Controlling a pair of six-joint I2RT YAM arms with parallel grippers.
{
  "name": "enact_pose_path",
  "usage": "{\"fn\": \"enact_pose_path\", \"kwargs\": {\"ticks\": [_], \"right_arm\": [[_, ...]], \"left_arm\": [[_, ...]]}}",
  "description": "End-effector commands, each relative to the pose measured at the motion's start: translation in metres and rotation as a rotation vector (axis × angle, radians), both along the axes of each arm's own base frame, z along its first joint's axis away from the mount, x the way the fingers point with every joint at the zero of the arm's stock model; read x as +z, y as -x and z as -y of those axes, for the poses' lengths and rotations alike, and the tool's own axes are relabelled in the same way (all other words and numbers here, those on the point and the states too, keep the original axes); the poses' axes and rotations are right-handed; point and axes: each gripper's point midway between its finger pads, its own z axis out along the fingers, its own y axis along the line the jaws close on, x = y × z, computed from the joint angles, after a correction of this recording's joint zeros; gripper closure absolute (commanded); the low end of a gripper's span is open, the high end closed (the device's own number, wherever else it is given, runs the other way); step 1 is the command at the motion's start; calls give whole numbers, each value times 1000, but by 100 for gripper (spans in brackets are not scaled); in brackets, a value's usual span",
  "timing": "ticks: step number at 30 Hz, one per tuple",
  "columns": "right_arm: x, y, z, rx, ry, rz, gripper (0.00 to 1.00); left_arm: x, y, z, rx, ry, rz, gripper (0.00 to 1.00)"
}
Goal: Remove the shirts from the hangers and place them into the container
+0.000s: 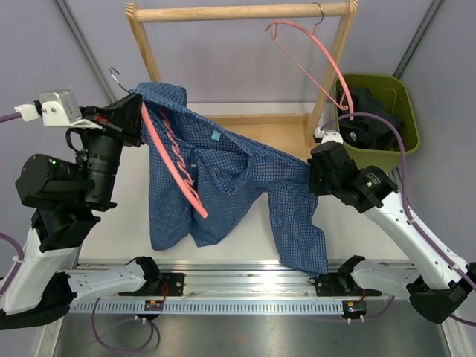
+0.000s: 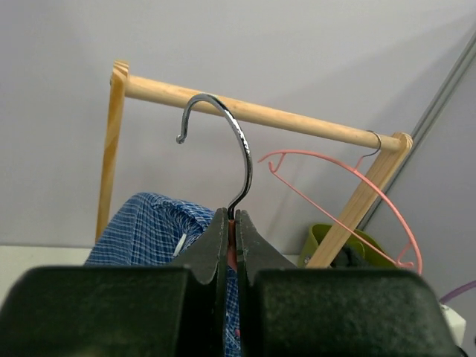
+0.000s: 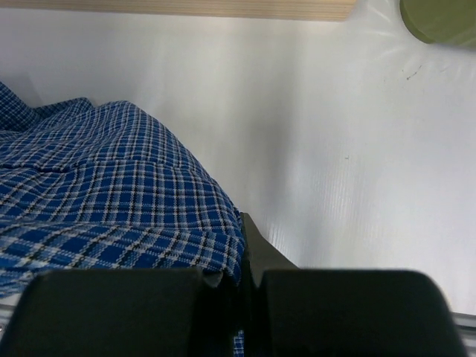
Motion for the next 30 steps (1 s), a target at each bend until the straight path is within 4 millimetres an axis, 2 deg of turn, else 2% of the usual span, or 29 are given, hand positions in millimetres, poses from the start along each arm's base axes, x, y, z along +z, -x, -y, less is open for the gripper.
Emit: {"fn": "enact_pose_path", "kwargs": {"ticks": [1, 3, 4, 6, 7, 9, 12, 14, 16, 18, 19, 23, 26, 27, 28, 29, 30], "right_arm": [[-21, -4, 14, -42, 91, -38, 100], [-21, -12, -1, -10, 57, -37, 100], [-20, -15, -4, -5, 49, -36, 100], [-15, -22, -12, 11, 34, -19, 100], [-11, -26, -15, 15, 24, -6, 100], [-9, -31, -20, 28, 19, 3, 100], [-3, -36, -24, 32, 9, 24, 100], [-1, -40, -26, 35, 6, 33, 100], [0, -41, -27, 35, 6, 37, 100], [-1, -43, -28, 39, 9, 37, 100], [-2, -43, -28, 39, 10, 34, 100], [-6, -45, -31, 46, 18, 20, 100], [-5, -44, -31, 53, 18, 18, 100], [-3, -43, -30, 55, 16, 20, 88], [2, -41, -31, 65, 9, 29, 61], [13, -37, -31, 82, -17, 55, 39], [21, -34, -31, 107, -27, 81, 15]], "left_arm": [[19, 0, 0, -35, 169, 6, 100], [8, -6, 28, -127, 201, -57, 100], [-11, -15, 49, -159, 159, -131, 100], [-22, -13, 78, -281, 193, -198, 100], [-38, -16, 93, -308, 171, -257, 100], [-55, -11, 115, -407, 206, -334, 100], [-82, -1, 136, -511, 242, -449, 100], [-95, 6, 143, -552, 283, -517, 100], [-116, 11, 151, -583, 286, -590, 100], [-120, 21, 153, -636, 348, -624, 100], [-128, 22, 157, -651, 360, -640, 100], [-132, 35, 168, -757, 480, -670, 100], [-123, 35, 166, -779, 474, -603, 100], [-119, 30, 162, -742, 456, -574, 100], [-131, 22, 165, -698, 401, -601, 100], [-122, 18, 162, -673, 344, -559, 100], [-125, 11, 163, -642, 305, -553, 100]]}}
